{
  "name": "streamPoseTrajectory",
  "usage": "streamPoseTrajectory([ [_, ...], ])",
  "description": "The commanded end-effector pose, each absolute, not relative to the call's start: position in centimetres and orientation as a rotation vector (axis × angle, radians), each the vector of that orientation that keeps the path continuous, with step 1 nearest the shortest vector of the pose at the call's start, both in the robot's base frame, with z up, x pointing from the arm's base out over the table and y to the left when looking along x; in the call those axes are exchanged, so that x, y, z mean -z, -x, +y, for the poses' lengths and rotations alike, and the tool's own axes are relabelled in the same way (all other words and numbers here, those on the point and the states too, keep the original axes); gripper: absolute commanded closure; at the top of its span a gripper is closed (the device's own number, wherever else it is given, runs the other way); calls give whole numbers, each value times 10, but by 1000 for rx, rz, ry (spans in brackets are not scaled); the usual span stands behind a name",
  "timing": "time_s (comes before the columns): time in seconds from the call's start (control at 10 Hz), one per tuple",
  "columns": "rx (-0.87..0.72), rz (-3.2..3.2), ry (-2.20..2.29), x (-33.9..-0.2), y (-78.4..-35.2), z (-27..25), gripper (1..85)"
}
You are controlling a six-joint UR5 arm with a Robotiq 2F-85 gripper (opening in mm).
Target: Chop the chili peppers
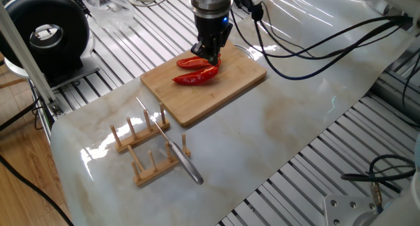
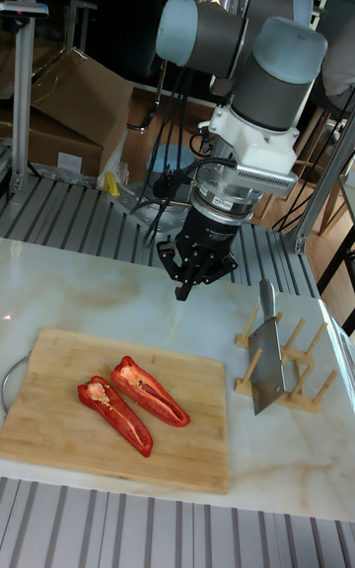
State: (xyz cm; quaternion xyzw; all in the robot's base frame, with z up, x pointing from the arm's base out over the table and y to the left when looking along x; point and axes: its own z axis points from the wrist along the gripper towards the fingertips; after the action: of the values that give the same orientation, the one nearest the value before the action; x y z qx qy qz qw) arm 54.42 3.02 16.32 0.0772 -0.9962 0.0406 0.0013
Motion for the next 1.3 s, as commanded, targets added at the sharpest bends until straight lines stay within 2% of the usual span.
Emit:
streamPoseTrajectory([
  [0.0,-105,-3140,-168,-163,-556,54,843],
  [0.4,-87,-3130,-20,-173,-566,106,843],
  [0.8,-110,-3091,97,-178,-535,165,843],
  [1.2,-162,-3088,3,-177,-535,155,843],
])
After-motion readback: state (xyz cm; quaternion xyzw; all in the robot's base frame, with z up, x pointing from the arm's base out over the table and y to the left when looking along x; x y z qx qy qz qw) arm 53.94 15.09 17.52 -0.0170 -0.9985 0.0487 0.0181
